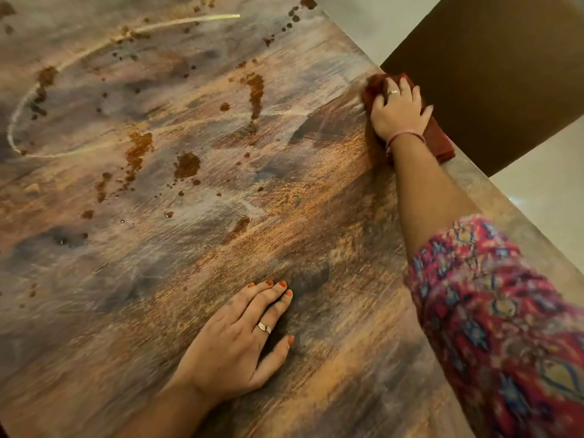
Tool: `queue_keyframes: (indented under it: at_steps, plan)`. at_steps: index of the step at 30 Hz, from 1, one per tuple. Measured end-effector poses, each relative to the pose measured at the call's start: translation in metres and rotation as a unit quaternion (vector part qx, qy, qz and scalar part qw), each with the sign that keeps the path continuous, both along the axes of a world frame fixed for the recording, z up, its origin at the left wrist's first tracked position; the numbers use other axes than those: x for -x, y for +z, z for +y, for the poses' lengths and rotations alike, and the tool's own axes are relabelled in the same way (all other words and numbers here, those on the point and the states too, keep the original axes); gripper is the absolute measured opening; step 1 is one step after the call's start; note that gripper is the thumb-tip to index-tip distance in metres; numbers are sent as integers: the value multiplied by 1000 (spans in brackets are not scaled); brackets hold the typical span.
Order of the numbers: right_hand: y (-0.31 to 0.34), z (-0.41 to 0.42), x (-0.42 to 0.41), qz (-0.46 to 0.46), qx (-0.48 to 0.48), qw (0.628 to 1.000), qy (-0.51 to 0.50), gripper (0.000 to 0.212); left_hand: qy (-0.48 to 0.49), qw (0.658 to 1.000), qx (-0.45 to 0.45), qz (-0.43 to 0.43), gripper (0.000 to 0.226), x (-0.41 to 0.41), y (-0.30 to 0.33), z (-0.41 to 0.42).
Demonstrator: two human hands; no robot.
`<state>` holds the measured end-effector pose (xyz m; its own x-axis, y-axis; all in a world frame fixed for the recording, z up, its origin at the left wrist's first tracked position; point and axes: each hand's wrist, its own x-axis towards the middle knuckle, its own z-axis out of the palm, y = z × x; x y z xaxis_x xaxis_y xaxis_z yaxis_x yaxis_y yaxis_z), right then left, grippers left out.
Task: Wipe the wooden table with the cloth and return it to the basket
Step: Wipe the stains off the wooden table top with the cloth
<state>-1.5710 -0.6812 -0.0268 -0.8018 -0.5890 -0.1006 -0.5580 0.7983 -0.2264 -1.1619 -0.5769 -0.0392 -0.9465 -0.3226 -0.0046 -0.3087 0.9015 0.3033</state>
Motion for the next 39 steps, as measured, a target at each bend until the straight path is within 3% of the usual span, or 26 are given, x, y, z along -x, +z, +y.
queue_keyframes:
  at_steps: [3, 6, 12, 13, 15, 18, 20, 22, 25, 27, 29, 32, 34, 36, 39]
  plan:
    - [-2, -9, 4, -4, -9, 999, 46, 53, 1, 1000, 1, 3, 57, 0, 0, 0]
    - [-2, 19, -35, 18, 9, 985, 170, 51, 0, 1000, 3, -1, 57, -1, 0, 0]
    - [-9, 126, -138, 1, 12, 885, 465, 53, 3, 1000, 6, -5, 56, -1, 2, 0]
    - [-6, 129, -127, -2, 9, 881, 474, 53, 4, 1000, 6, -6, 56, -1, 2, 1]
    - [-5, 117, -95, 19, 18, 916, 401, 52, 7, 1000, 3, -12, 57, -1, 4, 0]
    - [-6, 75, -59, 25, 36, 990, 130, 49, 10, 1000, 8, -16, 57, -1, 5, 0]
    - [-7, 47, -77, 11, 39, 998, 38, 51, 9, 1000, 4, -14, 58, -1, 3, 0]
    - [-10, 35, -122, 11, 45, 988, 150, 51, 11, 1000, -8, -9, 57, -2, 3, 0]
    - [-13, 68, -193, -9, 40, 901, 431, 49, 9, 1000, -16, 1, 56, -2, 3, 0]
    - [-5, 93, -189, -40, 38, 861, 506, 47, 6, 1000, -19, 5, 55, -1, 4, 1]
    - [0, 91, -158, -21, 48, 889, 454, 45, 4, 1000, -13, 4, 55, -2, 6, 2]
    - [6, 74, -119, -5, 60, 982, 179, 44, 2, 1000, -16, 11, 53, -4, 11, 2]
    - [6, 64, -140, -6, 54, 997, 52, 46, 2, 998, -49, 39, 50, -8, 15, 2]
    - [3, 64, -187, -12, 62, 994, 91, 47, 6, 994, -82, 75, 44, -16, 21, 2]
    - [-7, 109, -278, -27, 56, 932, 357, 49, 41, 985, -102, 137, 33, -48, 32, 3]
